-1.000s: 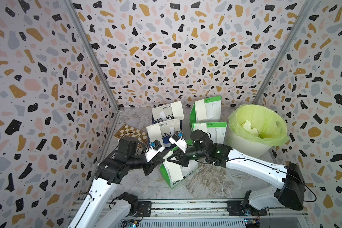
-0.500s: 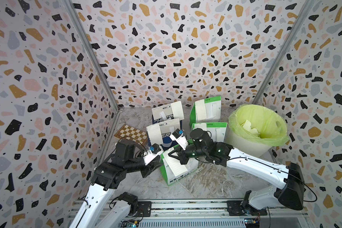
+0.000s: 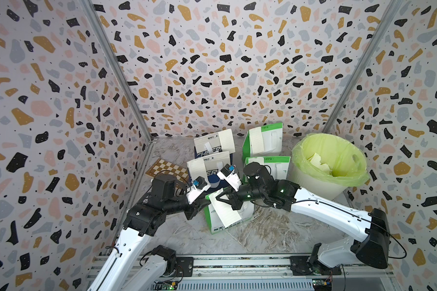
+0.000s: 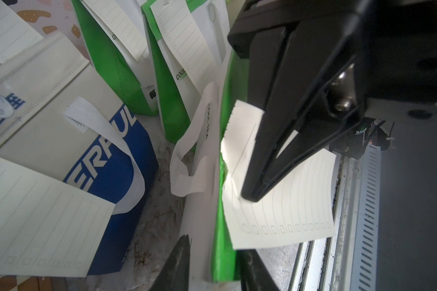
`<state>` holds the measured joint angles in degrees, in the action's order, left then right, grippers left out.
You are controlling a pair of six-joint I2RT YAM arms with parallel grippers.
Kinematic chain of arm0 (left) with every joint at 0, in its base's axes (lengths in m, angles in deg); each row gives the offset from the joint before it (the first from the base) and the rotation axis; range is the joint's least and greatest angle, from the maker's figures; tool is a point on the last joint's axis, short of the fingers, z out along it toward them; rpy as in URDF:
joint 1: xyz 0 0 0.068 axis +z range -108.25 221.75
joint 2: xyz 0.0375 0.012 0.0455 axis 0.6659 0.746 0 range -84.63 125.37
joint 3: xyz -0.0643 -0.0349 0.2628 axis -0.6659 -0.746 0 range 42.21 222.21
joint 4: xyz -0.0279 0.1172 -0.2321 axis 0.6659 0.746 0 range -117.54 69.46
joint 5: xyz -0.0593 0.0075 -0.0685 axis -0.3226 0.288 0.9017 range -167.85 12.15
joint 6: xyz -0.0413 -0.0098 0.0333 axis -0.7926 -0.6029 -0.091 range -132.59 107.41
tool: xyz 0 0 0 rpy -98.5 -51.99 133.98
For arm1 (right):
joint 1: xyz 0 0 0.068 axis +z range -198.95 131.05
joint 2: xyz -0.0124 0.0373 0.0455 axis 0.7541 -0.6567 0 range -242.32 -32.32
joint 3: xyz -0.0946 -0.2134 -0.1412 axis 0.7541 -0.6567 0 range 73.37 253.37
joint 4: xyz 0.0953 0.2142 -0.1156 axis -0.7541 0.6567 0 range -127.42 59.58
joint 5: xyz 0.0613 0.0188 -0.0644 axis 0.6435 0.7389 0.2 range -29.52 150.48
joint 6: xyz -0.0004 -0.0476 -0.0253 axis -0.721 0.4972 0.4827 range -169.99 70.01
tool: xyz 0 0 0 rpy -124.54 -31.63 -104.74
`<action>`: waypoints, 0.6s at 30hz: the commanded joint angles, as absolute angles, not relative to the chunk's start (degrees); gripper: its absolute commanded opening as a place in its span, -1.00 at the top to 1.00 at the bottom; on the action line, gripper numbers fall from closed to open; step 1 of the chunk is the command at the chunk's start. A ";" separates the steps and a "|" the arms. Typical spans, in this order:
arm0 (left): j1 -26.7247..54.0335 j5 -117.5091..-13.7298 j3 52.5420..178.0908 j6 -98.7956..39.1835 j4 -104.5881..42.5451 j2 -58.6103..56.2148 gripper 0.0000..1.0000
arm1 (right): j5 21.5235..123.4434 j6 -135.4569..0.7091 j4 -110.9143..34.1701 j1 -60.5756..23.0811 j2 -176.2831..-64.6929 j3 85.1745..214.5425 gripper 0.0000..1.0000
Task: Shred takeout receipts and throw away
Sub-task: Tear off the takeout receipt from the takeout bag.
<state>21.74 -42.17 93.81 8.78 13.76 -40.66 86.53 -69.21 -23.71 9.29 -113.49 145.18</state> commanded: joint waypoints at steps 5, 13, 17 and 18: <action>21.41 -41.10 87.82 2.74 2.31 -40.68 0.55 | 88.35 -69.63 -25.55 9.34 -109.89 147.30 1.00; 20.81 -41.10 84.15 -3.69 -6.58 -40.73 0.95 | 85.66 -67.89 -25.35 11.11 -109.58 147.56 1.00; 20.54 -42.30 83.96 -5.44 -7.24 -39.75 1.00 | 83.29 -66.47 -26.03 13.10 -108.90 147.93 1.00; 20.51 -42.57 83.96 -5.49 -7.11 -39.64 1.00 | 82.60 -66.31 -26.01 13.46 -108.69 147.94 1.00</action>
